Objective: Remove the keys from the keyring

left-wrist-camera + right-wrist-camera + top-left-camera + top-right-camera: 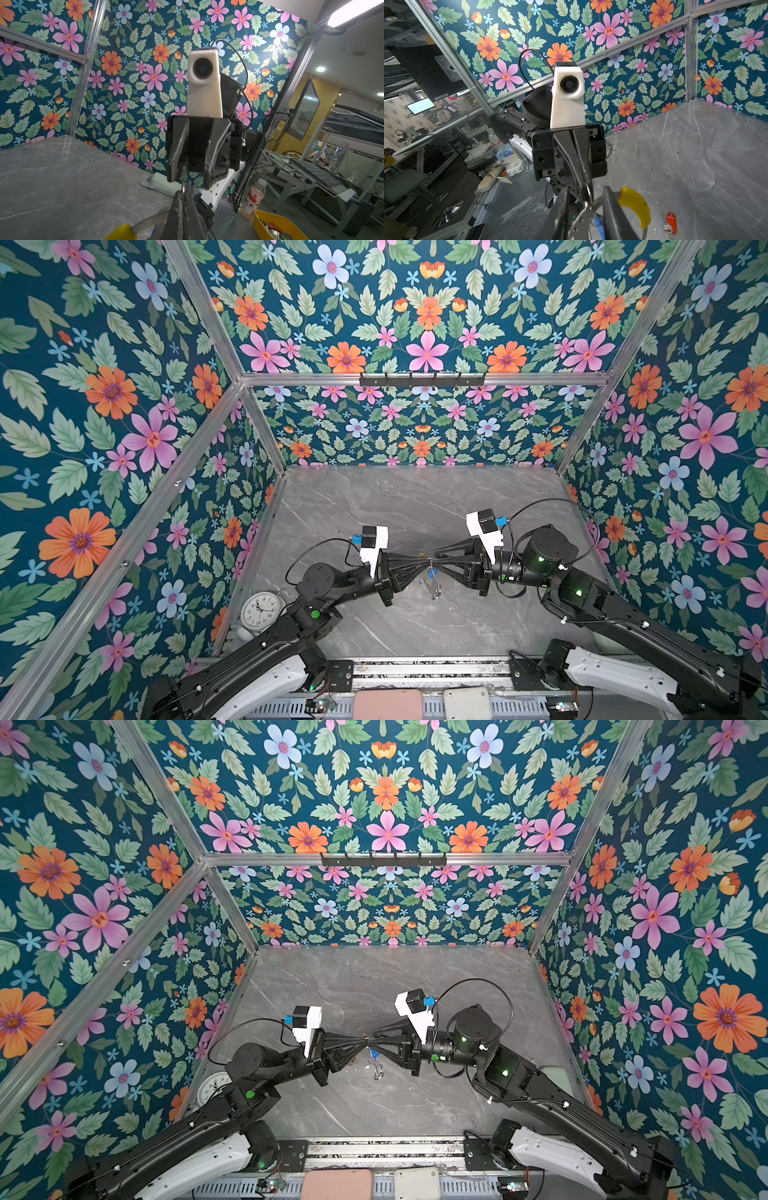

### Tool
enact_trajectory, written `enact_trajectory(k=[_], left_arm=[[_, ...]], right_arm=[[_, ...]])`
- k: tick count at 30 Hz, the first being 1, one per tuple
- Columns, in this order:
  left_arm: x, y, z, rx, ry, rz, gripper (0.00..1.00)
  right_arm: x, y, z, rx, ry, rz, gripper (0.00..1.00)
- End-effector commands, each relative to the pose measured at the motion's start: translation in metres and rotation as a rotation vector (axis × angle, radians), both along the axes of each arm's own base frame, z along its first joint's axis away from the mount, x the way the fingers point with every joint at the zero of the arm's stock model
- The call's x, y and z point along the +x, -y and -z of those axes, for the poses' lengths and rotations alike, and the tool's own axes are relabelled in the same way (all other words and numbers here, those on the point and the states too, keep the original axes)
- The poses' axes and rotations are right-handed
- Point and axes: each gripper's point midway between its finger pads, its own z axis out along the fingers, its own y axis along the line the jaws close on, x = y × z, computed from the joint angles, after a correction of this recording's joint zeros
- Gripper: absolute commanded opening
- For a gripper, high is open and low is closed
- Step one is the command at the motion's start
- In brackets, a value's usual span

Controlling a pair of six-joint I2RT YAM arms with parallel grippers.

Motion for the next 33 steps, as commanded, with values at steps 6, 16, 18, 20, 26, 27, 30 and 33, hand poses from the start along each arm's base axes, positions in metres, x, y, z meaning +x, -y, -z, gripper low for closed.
enact_trajectory(k=[6, 16, 18, 20, 26, 27, 30, 33], left_arm=[[-0.001, -0.004, -0.010, -0.039, 0.029, -0.013, 0.00], [0.002, -0.001, -0.008, -0.028, 0.015, -0.013, 0.00], [0.002, -0.001, -0.007, -0.022, 0.010, -0.012, 0.13], [0.002, -0.001, -0.006, -0.017, 0.004, -0.012, 0.25], [-0.002, 0.003, 0.001, 0.035, -0.028, 0.026, 0.42], [-0.002, 0.004, 0.004, 0.049, -0.037, 0.032, 0.43], [-0.004, 0.008, 0.009, 0.098, -0.064, 0.059, 0.43], [-0.007, 0.011, 0.013, 0.149, -0.085, 0.081, 0.41]], right_arm=[[-0.001, 0.000, 0.002, 0.004, -0.007, -0.005, 0.14], [-0.002, 0.003, 0.004, -0.011, -0.006, 0.002, 0.00], [-0.002, 0.003, 0.005, -0.018, -0.013, 0.003, 0.00], [-0.004, 0.003, 0.005, -0.024, -0.017, -0.005, 0.00], [-0.012, 0.007, 0.009, -0.077, -0.016, -0.036, 0.00], [-0.013, 0.007, 0.011, -0.094, -0.015, -0.039, 0.00], [-0.017, 0.009, 0.015, -0.145, -0.012, -0.062, 0.00], [-0.022, 0.010, 0.019, -0.201, -0.011, -0.087, 0.00]])
